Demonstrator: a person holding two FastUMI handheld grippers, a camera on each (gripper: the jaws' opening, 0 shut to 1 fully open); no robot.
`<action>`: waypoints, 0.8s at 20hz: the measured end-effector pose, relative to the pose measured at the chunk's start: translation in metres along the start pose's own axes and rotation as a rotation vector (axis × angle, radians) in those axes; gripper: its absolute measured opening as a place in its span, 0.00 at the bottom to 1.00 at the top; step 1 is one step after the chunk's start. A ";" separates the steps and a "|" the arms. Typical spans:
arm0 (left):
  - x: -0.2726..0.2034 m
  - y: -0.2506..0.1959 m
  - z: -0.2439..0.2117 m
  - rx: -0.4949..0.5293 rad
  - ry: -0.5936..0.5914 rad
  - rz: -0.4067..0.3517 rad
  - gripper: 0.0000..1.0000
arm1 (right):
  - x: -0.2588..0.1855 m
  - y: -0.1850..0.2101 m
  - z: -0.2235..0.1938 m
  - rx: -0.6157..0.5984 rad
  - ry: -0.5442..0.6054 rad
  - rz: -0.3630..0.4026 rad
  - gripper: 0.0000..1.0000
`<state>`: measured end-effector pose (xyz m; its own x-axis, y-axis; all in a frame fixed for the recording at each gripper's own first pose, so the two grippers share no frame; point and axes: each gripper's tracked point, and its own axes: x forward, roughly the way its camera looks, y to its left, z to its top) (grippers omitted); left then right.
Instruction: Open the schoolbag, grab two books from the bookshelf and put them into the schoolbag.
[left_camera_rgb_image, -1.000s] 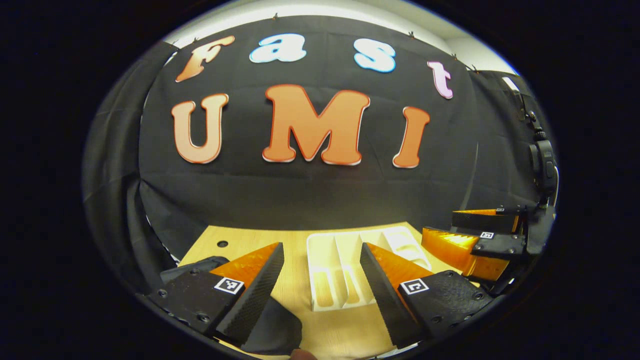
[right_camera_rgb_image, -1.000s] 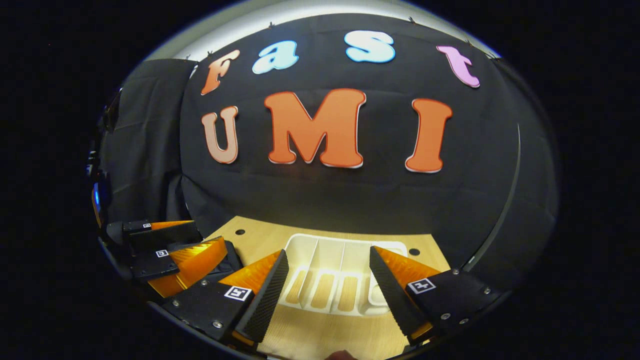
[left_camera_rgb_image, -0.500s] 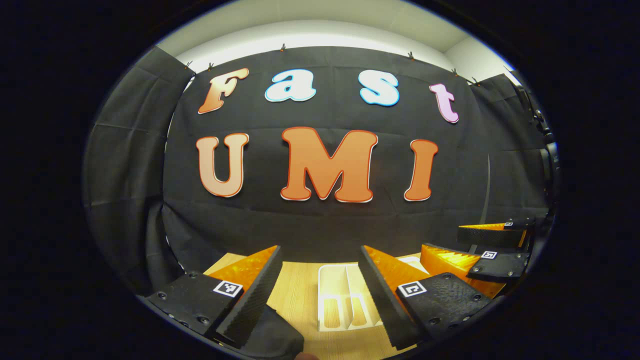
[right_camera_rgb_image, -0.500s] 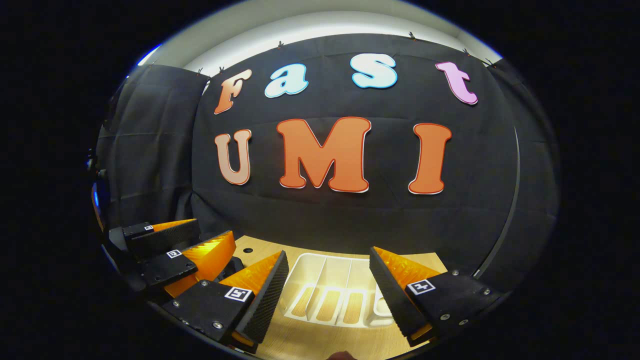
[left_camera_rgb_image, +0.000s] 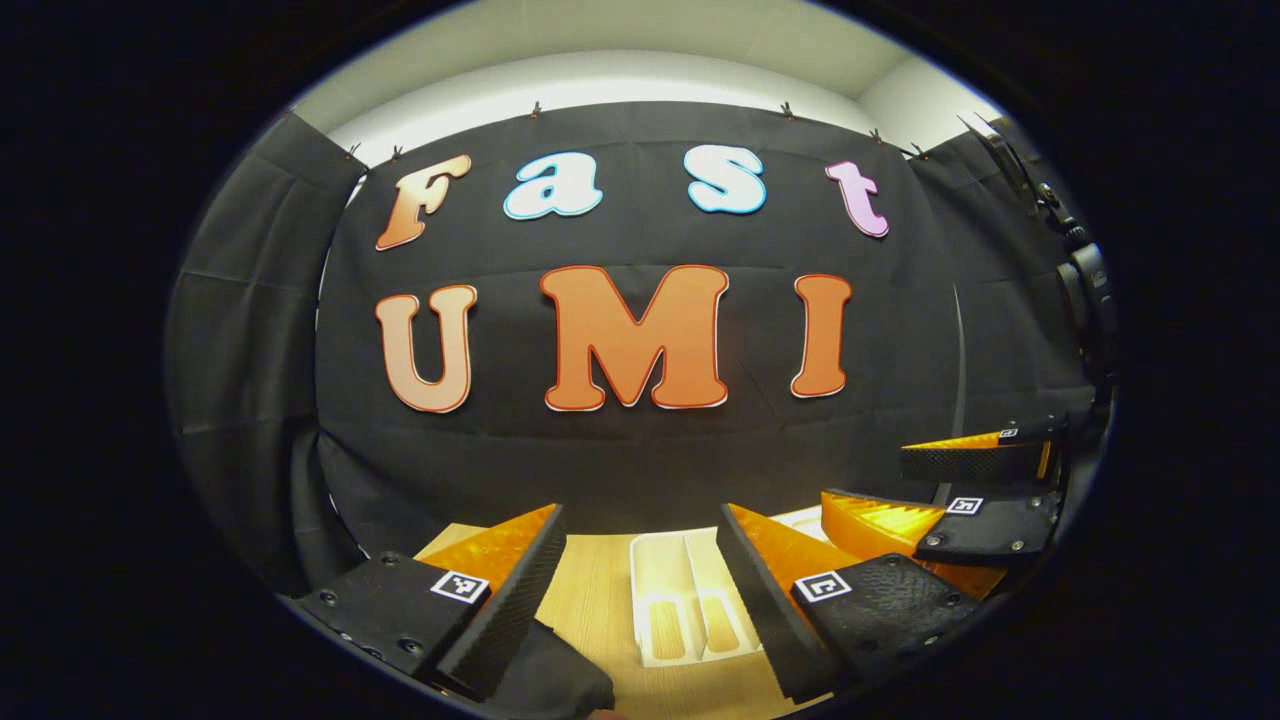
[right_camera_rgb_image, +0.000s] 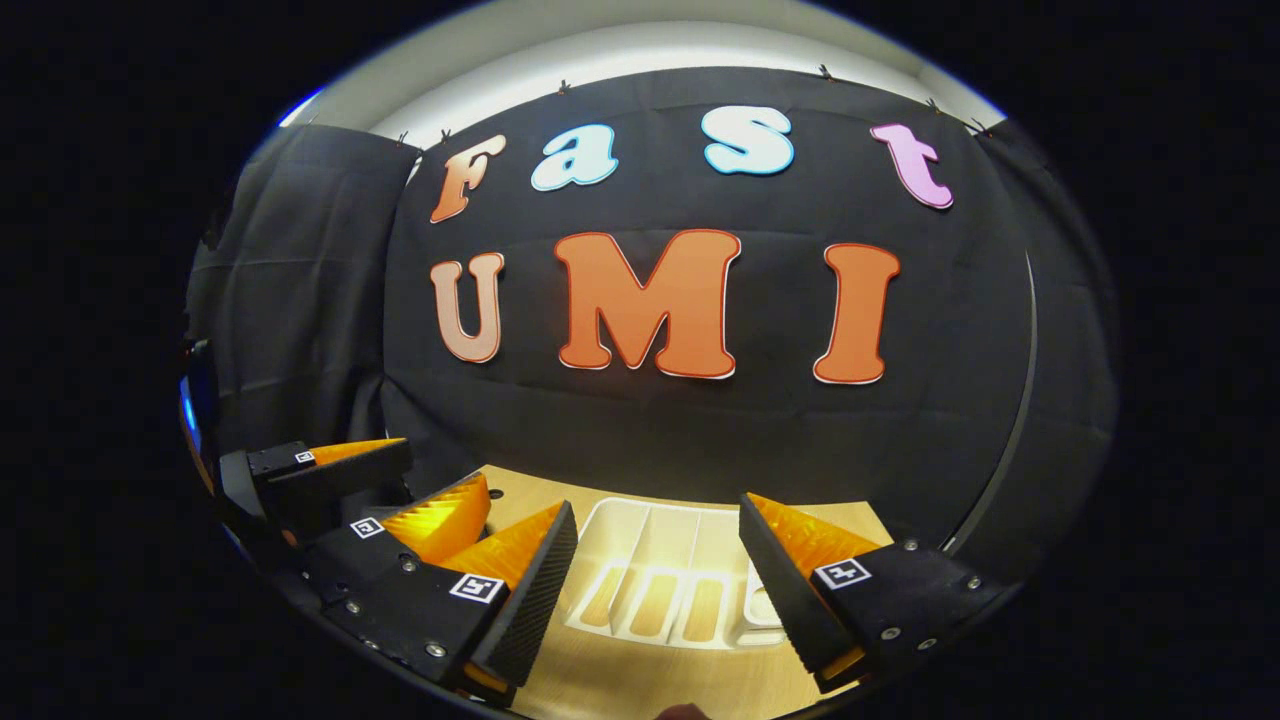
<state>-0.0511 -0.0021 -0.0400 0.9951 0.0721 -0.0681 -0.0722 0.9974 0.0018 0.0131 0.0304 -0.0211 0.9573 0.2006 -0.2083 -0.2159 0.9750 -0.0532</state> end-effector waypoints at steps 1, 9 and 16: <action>0.001 -0.001 -0.001 -0.005 0.002 -0.003 0.96 | -0.002 -0.002 0.002 -0.001 -0.010 -0.004 0.97; 0.003 0.014 -0.009 0.000 0.021 0.017 0.95 | 0.009 0.014 -0.007 0.003 0.019 0.004 0.97; 0.005 0.029 -0.013 0.017 0.034 0.045 0.95 | 0.018 0.027 -0.012 -0.005 0.035 0.023 0.97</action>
<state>-0.0492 0.0276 -0.0535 0.9879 0.1170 -0.1014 -0.1153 0.9931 0.0229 0.0221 0.0591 -0.0380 0.9447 0.2199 -0.2431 -0.2392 0.9696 -0.0525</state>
